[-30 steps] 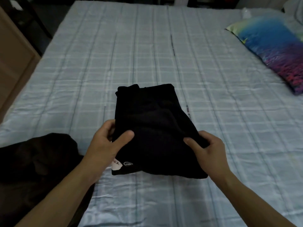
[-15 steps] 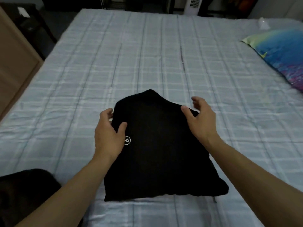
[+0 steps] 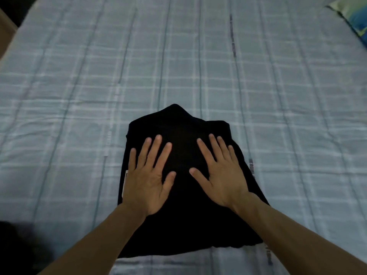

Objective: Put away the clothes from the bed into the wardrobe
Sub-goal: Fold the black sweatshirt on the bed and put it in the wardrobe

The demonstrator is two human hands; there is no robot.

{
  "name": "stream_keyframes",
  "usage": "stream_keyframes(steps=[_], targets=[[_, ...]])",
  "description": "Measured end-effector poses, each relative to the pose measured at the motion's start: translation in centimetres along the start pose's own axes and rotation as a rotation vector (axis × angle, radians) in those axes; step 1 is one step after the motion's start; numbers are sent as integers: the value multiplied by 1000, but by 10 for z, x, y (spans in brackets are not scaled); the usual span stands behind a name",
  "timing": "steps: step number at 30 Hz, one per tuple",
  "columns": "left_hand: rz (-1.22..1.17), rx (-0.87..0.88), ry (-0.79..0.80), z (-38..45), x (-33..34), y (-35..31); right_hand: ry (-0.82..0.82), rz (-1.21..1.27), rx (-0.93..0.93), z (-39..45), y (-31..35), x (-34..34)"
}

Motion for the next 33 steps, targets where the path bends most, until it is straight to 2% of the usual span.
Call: stream_keyframes(steps=[4, 7, 10, 12, 14, 17, 20, 28, 33], targets=[[29, 0, 8, -2, -13, -7, 25, 23, -5, -7, 1, -11], [53, -11, 1, -6, -27, -15, -18, 32, -10, -20, 8, -25], [59, -1, -103, -13, -49, -27, -82, 36, -88, -57, 26, -38], [16, 80, -209, -10, -64, -37, -91, 0, -160, -80, 39, -39], [27, 161, -247, 2, -69, -46, -82, -47, -184, -84, 41, -35], [138, 145, -144, 26, -53, -42, -43, -82, -176, -70, 34, -26], [141, 137, -60, 39, -30, -28, -12, -87, -175, -61, 26, -14], [134, 104, 33, 56, -22, -30, 16, -10, -164, -46, 17, -5], [176, 33, -17, 26, -37, -52, -77, 24, -182, -61, 20, -12]])
Point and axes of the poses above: each hand's wrist, its own z-axis towards the middle knuckle, its own x-axis out of the palm, y = z × x, the point moved 2 cm from there along z, towards the middle knuckle, and after that the axes turned 1 degree about -z, right-handed, at the moved point
